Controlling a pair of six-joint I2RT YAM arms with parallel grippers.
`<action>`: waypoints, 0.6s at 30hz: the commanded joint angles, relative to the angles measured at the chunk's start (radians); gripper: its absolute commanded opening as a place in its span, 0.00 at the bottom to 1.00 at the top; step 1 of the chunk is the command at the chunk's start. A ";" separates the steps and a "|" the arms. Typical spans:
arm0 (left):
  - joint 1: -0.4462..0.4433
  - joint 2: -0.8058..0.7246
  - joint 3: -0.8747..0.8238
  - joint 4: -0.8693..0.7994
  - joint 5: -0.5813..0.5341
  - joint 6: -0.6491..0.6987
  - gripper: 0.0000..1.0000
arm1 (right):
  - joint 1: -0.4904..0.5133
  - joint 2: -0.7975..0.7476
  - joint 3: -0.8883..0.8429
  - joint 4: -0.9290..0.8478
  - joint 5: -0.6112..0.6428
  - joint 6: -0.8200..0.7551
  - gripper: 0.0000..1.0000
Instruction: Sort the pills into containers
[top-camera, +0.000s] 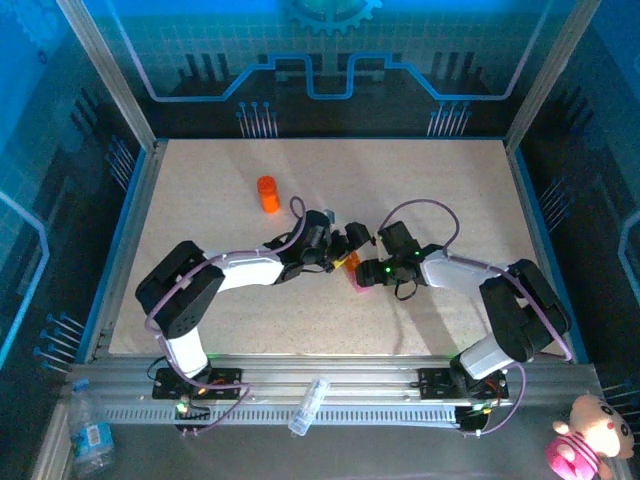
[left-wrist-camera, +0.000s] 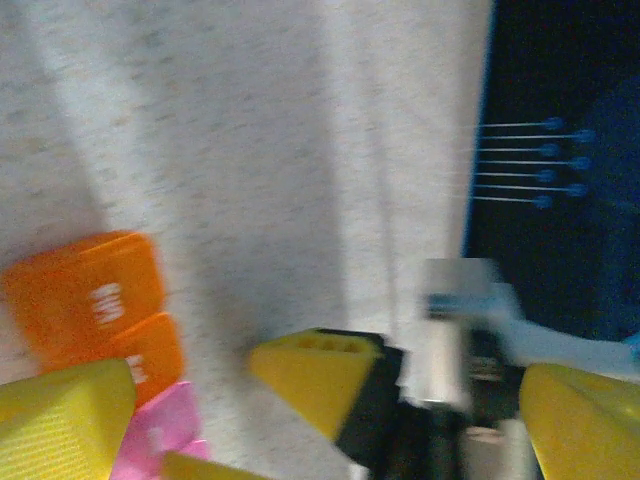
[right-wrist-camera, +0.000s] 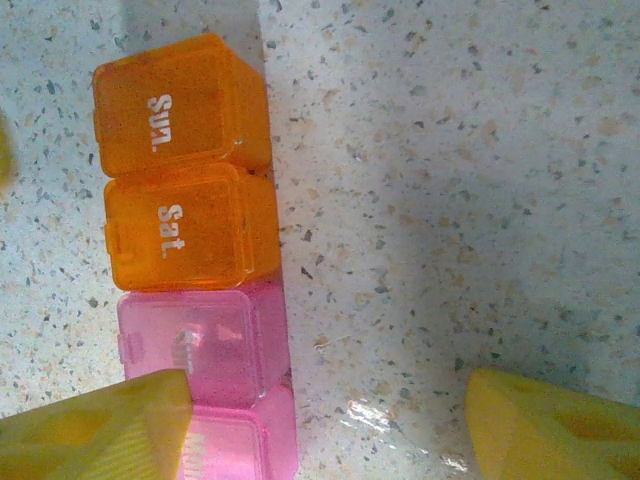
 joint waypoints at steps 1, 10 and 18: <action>-0.011 -0.086 -0.003 0.118 -0.013 0.011 0.99 | -0.002 0.029 -0.027 -0.039 -0.001 -0.006 0.73; 0.012 -0.179 -0.013 -0.052 -0.066 0.117 0.99 | -0.011 -0.043 0.026 -0.111 -0.006 -0.043 0.75; 0.073 -0.261 -0.088 -0.128 -0.095 0.170 0.99 | -0.005 -0.138 0.052 -0.148 -0.056 -0.047 0.76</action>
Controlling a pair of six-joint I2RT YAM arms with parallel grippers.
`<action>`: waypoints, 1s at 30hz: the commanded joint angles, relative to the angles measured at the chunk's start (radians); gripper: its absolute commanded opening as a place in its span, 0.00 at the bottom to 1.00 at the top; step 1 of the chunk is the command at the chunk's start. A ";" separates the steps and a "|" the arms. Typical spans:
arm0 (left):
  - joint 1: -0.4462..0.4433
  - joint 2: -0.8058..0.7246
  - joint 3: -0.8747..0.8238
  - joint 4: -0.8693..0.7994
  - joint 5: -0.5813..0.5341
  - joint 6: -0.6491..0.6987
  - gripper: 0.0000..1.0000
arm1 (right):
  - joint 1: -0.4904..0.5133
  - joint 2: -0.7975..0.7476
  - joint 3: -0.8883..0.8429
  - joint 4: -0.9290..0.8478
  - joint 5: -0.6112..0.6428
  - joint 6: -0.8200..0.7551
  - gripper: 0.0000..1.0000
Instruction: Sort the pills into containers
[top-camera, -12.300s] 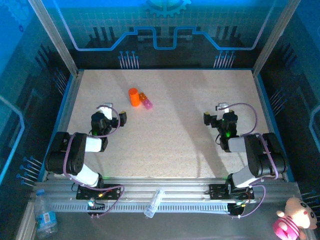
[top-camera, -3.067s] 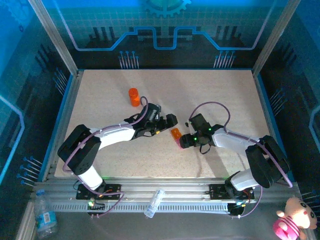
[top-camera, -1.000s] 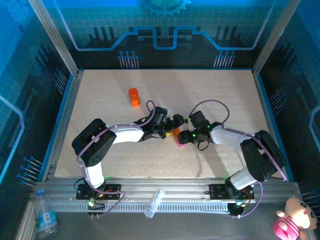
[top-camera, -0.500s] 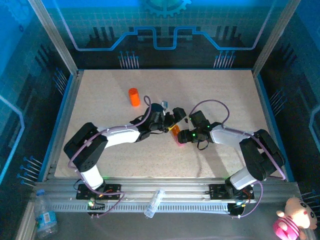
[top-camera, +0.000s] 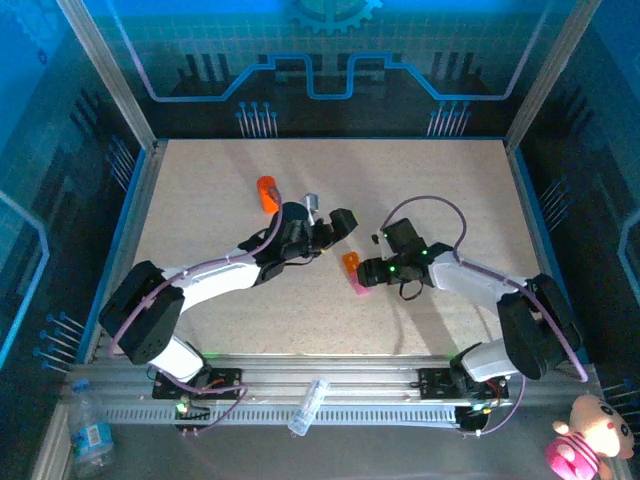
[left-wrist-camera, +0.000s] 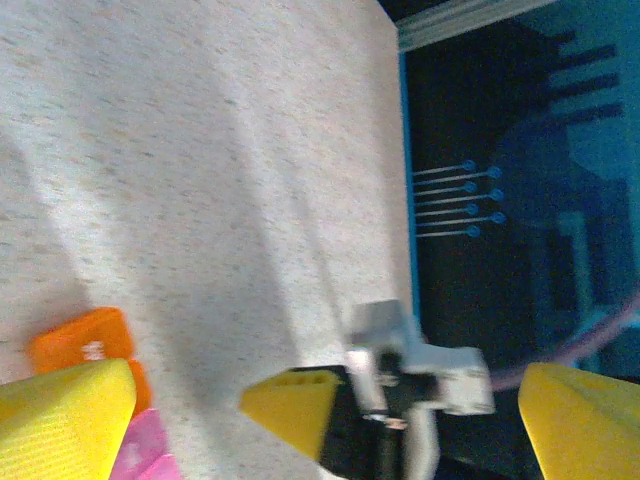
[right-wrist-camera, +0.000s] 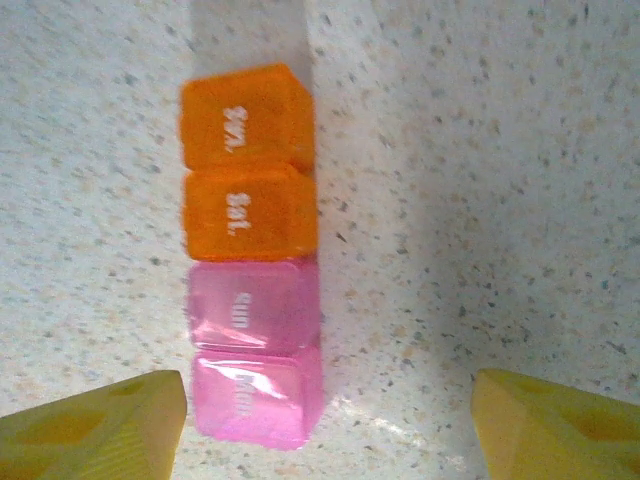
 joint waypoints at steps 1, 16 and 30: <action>0.023 -0.054 -0.027 -0.075 -0.034 0.062 0.99 | 0.000 -0.014 0.032 -0.041 -0.033 -0.018 0.76; 0.114 -0.176 -0.117 -0.146 -0.045 0.095 0.99 | 0.108 0.186 0.120 -0.055 0.074 -0.057 0.73; 0.124 -0.185 -0.138 -0.134 -0.032 0.071 0.99 | 0.165 0.293 0.166 -0.035 0.116 -0.065 0.35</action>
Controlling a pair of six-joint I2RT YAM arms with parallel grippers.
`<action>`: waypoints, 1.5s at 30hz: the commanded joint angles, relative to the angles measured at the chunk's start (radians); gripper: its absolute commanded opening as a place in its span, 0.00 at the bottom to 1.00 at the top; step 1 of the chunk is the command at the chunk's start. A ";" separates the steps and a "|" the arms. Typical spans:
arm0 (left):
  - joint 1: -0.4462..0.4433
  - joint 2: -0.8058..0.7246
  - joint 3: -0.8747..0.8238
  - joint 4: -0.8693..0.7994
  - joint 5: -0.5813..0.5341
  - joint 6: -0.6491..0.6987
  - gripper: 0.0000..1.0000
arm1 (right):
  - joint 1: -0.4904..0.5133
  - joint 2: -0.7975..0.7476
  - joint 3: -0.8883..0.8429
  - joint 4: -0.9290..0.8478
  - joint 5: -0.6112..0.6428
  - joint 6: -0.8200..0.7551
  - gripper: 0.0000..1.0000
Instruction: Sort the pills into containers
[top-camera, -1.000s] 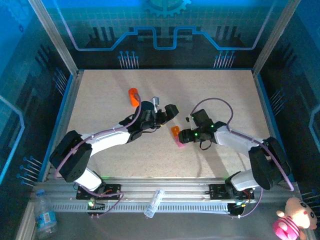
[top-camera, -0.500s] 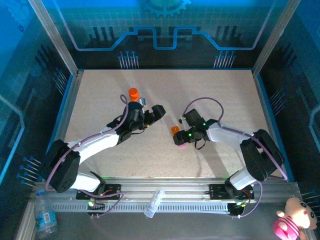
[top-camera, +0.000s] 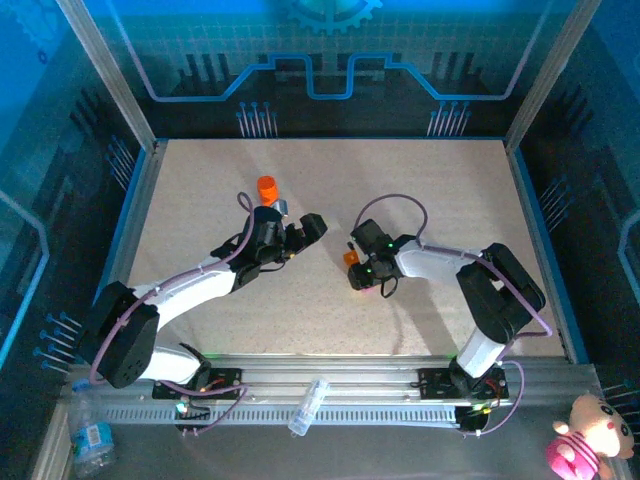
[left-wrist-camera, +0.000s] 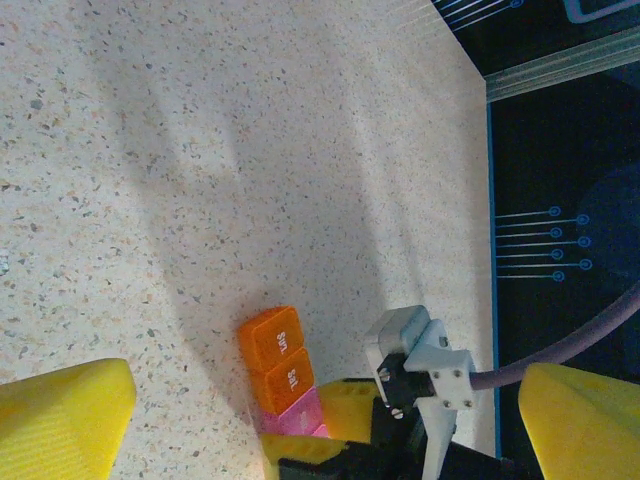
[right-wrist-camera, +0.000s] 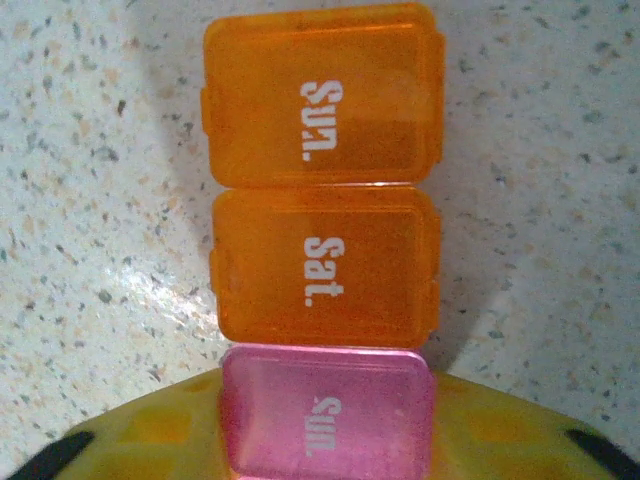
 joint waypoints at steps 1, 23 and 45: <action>0.009 -0.033 -0.020 0.003 0.005 -0.013 0.99 | 0.031 0.011 0.003 0.020 -0.027 -0.002 0.33; -0.062 -0.168 0.034 0.027 0.113 -0.197 0.99 | 0.015 -0.346 0.060 0.000 -0.285 0.125 0.26; -0.097 -0.097 0.073 0.106 0.118 -0.225 0.99 | 0.064 -0.301 0.091 0.023 -0.283 0.147 0.26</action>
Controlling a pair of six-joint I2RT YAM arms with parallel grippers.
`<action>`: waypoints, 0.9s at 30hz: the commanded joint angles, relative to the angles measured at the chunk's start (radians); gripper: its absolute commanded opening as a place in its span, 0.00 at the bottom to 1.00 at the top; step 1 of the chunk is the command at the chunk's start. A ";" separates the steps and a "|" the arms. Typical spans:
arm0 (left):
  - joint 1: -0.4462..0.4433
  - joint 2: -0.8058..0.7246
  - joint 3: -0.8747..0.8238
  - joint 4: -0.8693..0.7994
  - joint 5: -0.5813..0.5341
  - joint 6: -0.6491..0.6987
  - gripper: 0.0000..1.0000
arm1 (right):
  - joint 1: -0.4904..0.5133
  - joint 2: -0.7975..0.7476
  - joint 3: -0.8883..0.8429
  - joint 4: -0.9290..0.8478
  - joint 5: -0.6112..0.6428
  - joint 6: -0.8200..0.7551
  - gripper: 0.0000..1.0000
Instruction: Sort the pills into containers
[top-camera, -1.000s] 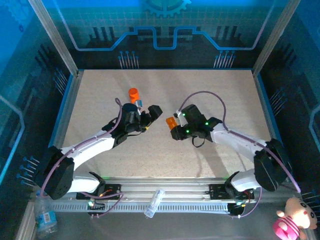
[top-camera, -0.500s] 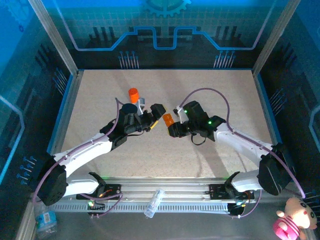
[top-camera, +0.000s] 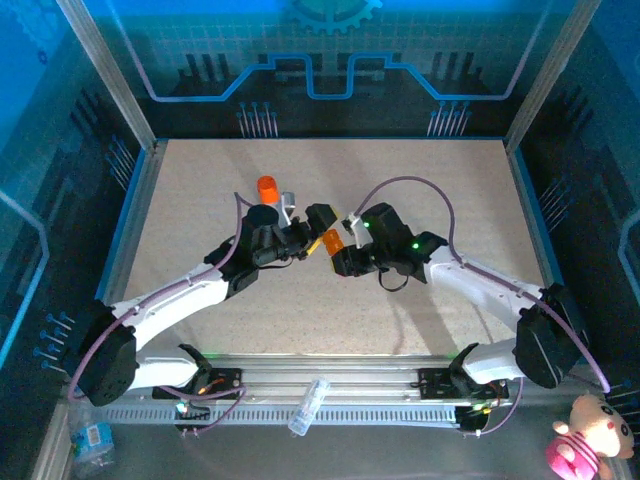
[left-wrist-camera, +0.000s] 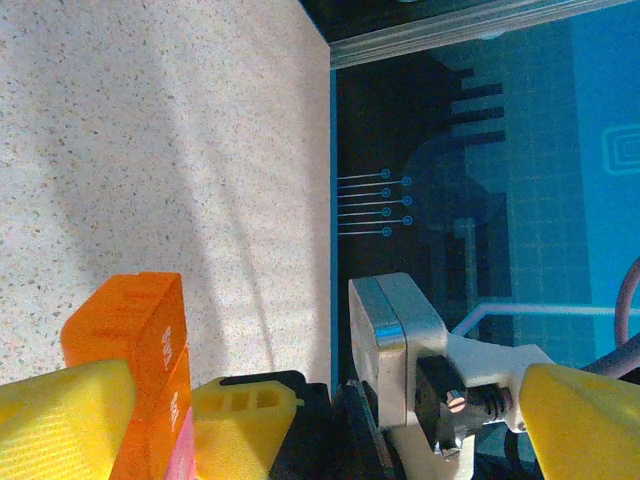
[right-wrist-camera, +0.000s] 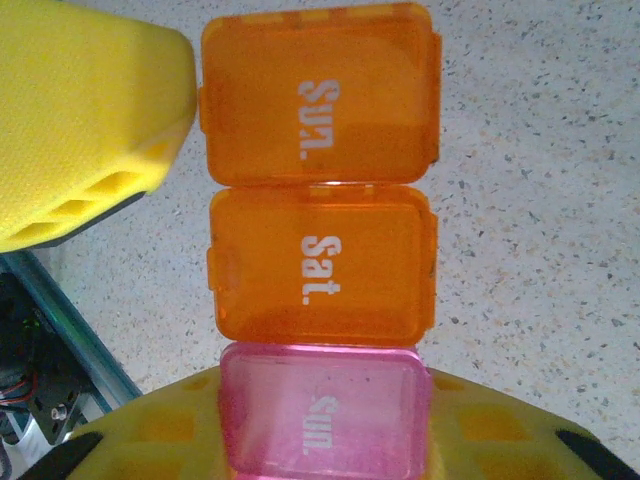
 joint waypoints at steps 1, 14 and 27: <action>-0.011 0.016 0.037 0.026 0.018 -0.016 0.99 | 0.023 0.008 0.040 0.019 -0.020 0.012 0.26; -0.034 0.023 0.013 0.025 -0.014 -0.014 0.99 | 0.025 0.015 0.048 0.030 -0.020 0.023 0.26; -0.037 -0.068 -0.005 -0.066 -0.144 0.039 0.99 | 0.026 0.019 0.037 0.025 0.018 0.026 0.26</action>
